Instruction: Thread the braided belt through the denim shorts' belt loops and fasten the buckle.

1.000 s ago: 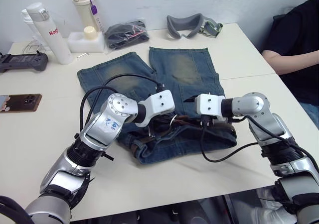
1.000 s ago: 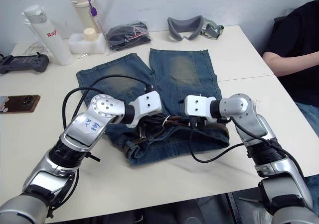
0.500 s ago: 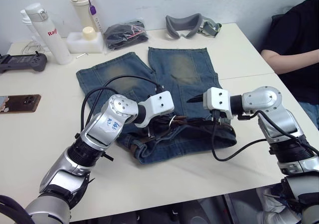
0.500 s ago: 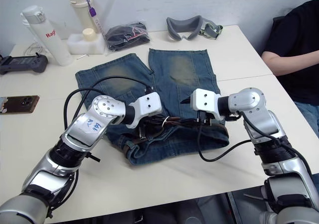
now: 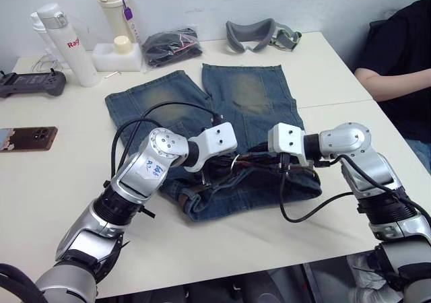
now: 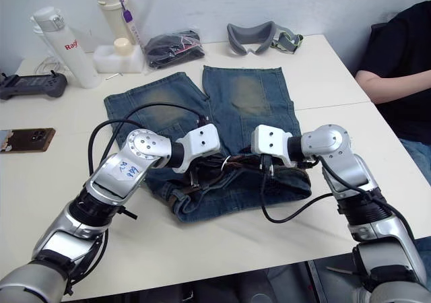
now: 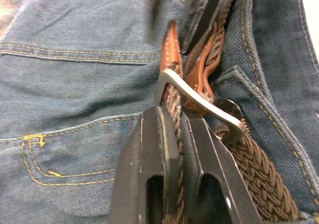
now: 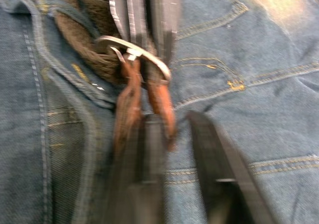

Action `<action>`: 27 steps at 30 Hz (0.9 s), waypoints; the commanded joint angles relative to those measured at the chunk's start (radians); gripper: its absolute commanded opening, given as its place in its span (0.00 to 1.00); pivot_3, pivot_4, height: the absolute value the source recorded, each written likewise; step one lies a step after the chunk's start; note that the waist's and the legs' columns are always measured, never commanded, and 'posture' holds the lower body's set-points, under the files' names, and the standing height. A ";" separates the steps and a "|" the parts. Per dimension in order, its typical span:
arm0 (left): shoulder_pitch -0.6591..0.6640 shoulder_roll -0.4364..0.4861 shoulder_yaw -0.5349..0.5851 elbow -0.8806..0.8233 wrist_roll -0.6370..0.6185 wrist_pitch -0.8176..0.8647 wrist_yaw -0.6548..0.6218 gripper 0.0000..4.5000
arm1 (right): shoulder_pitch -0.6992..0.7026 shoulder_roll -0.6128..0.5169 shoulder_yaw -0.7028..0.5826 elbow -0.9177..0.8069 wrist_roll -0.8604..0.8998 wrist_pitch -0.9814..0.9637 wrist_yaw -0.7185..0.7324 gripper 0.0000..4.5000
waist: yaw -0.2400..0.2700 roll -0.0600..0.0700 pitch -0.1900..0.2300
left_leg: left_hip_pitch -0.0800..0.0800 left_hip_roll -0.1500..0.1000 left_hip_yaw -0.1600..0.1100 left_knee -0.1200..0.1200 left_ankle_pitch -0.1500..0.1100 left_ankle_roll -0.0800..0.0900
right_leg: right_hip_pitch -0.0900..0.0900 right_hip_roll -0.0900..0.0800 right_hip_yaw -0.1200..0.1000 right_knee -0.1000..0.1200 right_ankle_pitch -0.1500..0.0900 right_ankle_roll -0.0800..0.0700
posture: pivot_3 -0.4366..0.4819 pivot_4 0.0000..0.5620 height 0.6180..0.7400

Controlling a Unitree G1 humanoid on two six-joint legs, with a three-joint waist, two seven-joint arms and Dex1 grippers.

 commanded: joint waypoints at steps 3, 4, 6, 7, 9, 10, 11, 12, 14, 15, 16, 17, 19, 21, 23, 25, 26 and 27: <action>-0.022 -0.018 0.062 -0.033 -0.027 -0.072 0.009 0.00 | -0.005 0.004 -0.002 -0.035 0.013 -0.001 0.012 0.01 | 0.000 0.000 0.000 | 0.000 0.000 0.000 0.000 0.000 0.000 | 0.000 0.000 0.000 0.000 0.000 0.000 | 0.48 0.27 0.99; -0.020 -0.019 0.073 -0.036 -0.033 -0.075 0.010 0.00 | -0.006 0.005 -0.003 -0.033 0.012 -0.003 0.012 0.01 | 0.000 0.000 0.000 | 0.000 0.000 0.000 0.000 0.000 0.000 | 0.000 0.000 0.000 0.000 0.000 0.000 | 0.48 0.27 0.99; -0.017 -0.028 0.124 -0.044 -0.061 -0.038 0.023 0.10 | -0.009 0.008 -0.005 -0.030 0.012 -0.009 0.009 0.00 | 0.000 0.000 0.000 | 0.000 0.000 0.000 0.000 0.000 0.000 | 0.000 0.000 0.000 0.000 0.000 0.000 | 0.48 0.27 0.99; -0.012 -0.022 0.155 -0.057 -0.086 -0.011 0.015 0.20 | -0.010 0.008 -0.007 -0.028 0.010 -0.014 0.006 0.00 | 0.000 0.000 0.000 | 0.000 0.000 0.000 0.000 0.000 0.000 | 0.000 0.000 0.000 0.000 0.000 0.000 | 0.48 0.27 0.99; 0.005 0.019 0.202 -0.095 -0.125 0.031 -0.012 0.35 | -0.014 0.009 -0.009 -0.023 0.004 -0.026 -0.004 0.00 | -0.001 0.000 0.000 | 0.000 0.000 0.000 0.000 0.000 0.000 | 0.000 0.000 0.000 0.000 0.000 0.000 | 0.48 0.27 0.99; 0.013 0.039 0.223 -0.111 -0.142 0.047 -0.021 0.44 | -0.016 0.009 -0.010 -0.020 0.001 -0.029 -0.008 0.00 | -0.002 0.000 0.000 | 0.000 0.000 0.000 0.000 0.000 0.000 | 0.000 0.000 0.000 0.000 0.000 0.000 | 0.48 0.27 0.99; 0.022 0.063 0.252 -0.125 -0.159 0.065 -0.027 0.54 | -0.017 0.010 -0.012 -0.017 -0.002 -0.037 -0.013 0.00 | -0.005 0.000 0.000 | 0.000 0.000 0.000 0.000 0.000 0.000 | 0.000 0.000 0.000 0.000 0.000 0.000 | 0.48 0.27 0.99; 0.033 0.092 0.282 -0.138 -0.175 0.077 -0.035 0.65 | -0.019 0.010 -0.014 -0.013 -0.005 -0.043 -0.017 0.00 | -0.006 0.000 0.000 | 0.000 0.001 -0.001 0.000 0.000 0.000 | 0.000 0.000 0.000 0.000 0.000 0.000 | 0.48 0.27 0.99; 0.054 0.147 0.325 -0.159 -0.196 0.099 -0.044 0.83 | -0.020 0.008 -0.019 -0.010 -0.008 -0.048 -0.021 0.00 | -0.008 0.000 0.000 | 0.000 0.001 -0.002 0.000 0.000 0.000 | 0.000 0.000 0.001 0.000 0.000 0.000 | 0.48 0.27 0.99; 0.071 0.176 0.348 -0.169 -0.215 0.112 -0.056 0.94 | -0.019 0.007 -0.022 -0.008 -0.008 -0.050 -0.023 0.00 | -0.009 0.000 0.000 | 0.001 0.001 -0.002 -0.001 0.000 0.000 | 0.000 0.000 0.001 0.000 0.000 0.000 | 0.48 0.27 0.99; 0.087 0.199 0.364 -0.178 -0.233 0.122 -0.065 0.99 | -0.019 0.005 -0.024 -0.008 -0.008 -0.051 -0.023 0.00 | -0.009 0.000 0.000 | 0.001 0.001 -0.003 -0.001 0.000 0.000 | 0.000 0.000 0.001 0.000 0.000 0.000 | 0.48 0.27 0.99; 0.106 0.221 0.384 -0.187 -0.254 0.133 -0.073 0.99 | -0.017 0.002 -0.027 -0.008 -0.009 -0.053 -0.023 0.00 | -0.008 0.000 0.000 | 0.001 0.001 -0.004 -0.001 0.000 -0.001 | 0.000 0.000 0.001 0.000 0.000 0.000 | 0.48 0.27 0.99; 0.159 0.259 0.429 -0.216 -0.310 0.166 -0.102 0.94 | -0.005 -0.008 -0.038 -0.016 -0.008 -0.059 -0.026 0.00 | -0.008 0.000 0.000 | 0.001 0.000 -0.004 -0.001 0.000 -0.001 | 0.000 0.000 0.001 0.000 0.000 0.000 | 0.48 0.27 0.99; 0.200 0.290 0.448 -0.241 -0.353 0.188 -0.122 0.80 | 0.005 -0.017 -0.044 -0.023 -0.009 -0.065 -0.029 0.00 | -0.006 0.000 0.000 | 0.001 0.000 -0.004 -0.001 -0.001 -0.001 | 0.000 0.000 0.001 -0.001 0.000 0.000 | 0.48 0.27 0.99; 0.244 0.317 0.424 -0.271 -0.380 0.192 -0.142 0.61 | 0.010 -0.024 -0.049 -0.028 -0.013 -0.078 -0.038 0.00 | -0.004 0.000 0.000 | 0.000 0.000 -0.005 0.000 -0.001 -0.001 | 0.000 0.000 0.000 -0.001 0.000 0.000 | 0.48 0.27 0.99; 0.278 0.334 0.376 -0.293 -0.392 0.185 -0.154 0.39 | 0.012 -0.029 -0.051 -0.029 -0.020 -0.095 -0.047 0.00 | -0.003 0.000 0.000 | 0.001 -0.001 -0.007 0.000 -0.001 -0.001 | 0.002 0.000 0.000 -0.001 0.000 0.000 | 0.48 0.27 0.99; 0.285 0.339 0.361 -0.297 -0.394 0.182 -0.154 0.31 | 0.013 -0.030 -0.051 -0.029 -0.020 -0.097 -0.049 0.00 | -0.003 0.000 0.000 | 0.001 -0.001 -0.007 0.000 -0.001 -0.001 | 0.002 0.000 -0.001 -0.001 0.000 0.000 | 0.48 0.27 0.99; 0.291 0.341 0.343 -0.297 -0.391 0.179 -0.152 0.24 | 0.014 -0.030 -0.050 -0.030 -0.021 -0.098 -0.049 0.00 | -0.003 0.000 0.000 | 0.001 -0.002 -0.008 0.000 -0.001 -0.001 | 0.003 0.000 -0.001 -0.001 0.000 0.000 | 0.48 0.27 0.99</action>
